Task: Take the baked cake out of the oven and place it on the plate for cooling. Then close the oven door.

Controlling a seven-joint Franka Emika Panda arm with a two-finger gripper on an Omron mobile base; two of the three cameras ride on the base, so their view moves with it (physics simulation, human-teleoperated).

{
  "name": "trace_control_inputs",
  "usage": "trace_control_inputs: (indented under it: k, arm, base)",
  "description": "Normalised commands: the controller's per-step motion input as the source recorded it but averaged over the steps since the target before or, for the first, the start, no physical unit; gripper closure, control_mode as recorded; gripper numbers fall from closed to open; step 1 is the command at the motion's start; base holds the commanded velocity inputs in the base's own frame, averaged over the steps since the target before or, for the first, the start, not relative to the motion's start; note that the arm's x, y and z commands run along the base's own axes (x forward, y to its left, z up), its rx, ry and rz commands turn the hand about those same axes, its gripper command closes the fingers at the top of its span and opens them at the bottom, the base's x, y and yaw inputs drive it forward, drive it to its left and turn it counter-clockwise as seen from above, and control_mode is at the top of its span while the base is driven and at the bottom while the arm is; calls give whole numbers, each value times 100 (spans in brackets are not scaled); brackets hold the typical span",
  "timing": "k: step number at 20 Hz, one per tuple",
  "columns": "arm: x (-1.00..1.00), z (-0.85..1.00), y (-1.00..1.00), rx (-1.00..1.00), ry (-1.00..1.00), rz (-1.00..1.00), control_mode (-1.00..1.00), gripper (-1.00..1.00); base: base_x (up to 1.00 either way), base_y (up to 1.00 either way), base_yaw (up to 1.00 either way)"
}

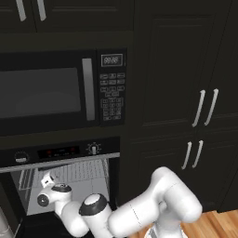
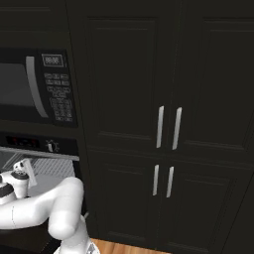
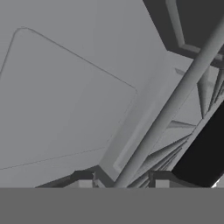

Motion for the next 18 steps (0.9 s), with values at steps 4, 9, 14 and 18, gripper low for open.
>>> trace_control_inputs:
  k: [4,9,14,18]
  arm:
    - [-55,-67,1,-5,-1,-1,-100,100]
    - [-59,-64,0,-1,0,-1,-100,100]
    - [-63,-62,2,0,0,-2,-100,100]
    - [-65,-62,4,0,0,-3,-100,100]
  base:
    - [0,0,0]
    - [0,0,0]
    - [0,0,0]
    - [0,0,0]
